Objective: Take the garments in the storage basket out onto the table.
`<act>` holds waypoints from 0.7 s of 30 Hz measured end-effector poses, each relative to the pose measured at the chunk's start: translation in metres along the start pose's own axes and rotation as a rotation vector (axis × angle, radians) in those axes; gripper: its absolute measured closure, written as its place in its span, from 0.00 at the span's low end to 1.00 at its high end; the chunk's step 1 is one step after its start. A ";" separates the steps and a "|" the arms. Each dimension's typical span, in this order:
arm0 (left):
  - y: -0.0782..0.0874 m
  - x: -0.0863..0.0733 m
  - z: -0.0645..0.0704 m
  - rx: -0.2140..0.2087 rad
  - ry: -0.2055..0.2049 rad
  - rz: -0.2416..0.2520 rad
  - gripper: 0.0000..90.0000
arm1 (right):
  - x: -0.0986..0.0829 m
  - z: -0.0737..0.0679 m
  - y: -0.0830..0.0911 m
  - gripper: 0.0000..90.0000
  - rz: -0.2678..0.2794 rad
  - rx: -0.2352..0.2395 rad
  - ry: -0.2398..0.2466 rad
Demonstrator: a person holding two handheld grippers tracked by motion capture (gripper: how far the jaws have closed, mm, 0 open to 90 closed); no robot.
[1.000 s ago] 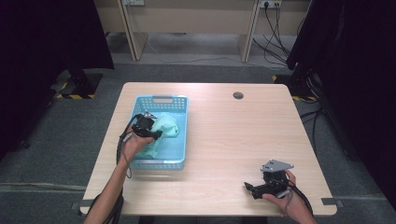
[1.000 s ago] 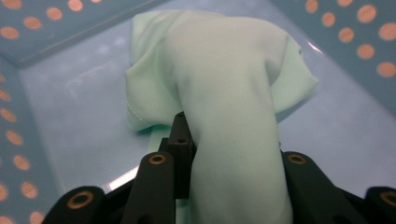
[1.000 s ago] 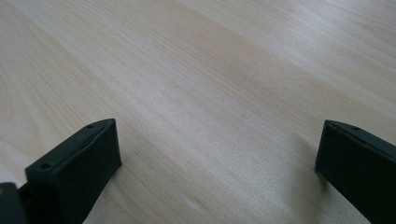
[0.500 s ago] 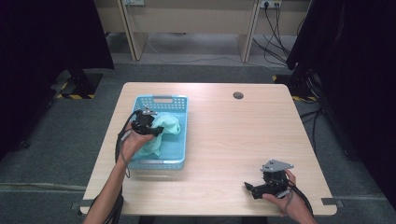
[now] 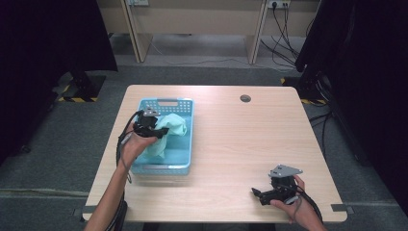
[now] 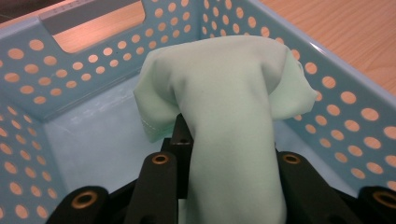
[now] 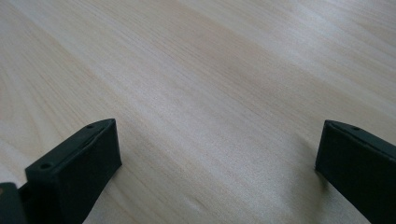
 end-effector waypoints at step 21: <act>0.020 0.015 -0.001 0.033 -0.030 0.031 0.79 | 0.000 0.000 0.000 0.00 0.000 0.000 0.000</act>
Point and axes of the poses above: each handheld gripper's, and its own axes: y roughly backward along the jaws, x roughly out of its top, z roughly to its right, the point moved 7 cm from there along -y, roughly forward along the jaws, and after that the axes turned 6 degrees about -z, right-handed, at the moved point
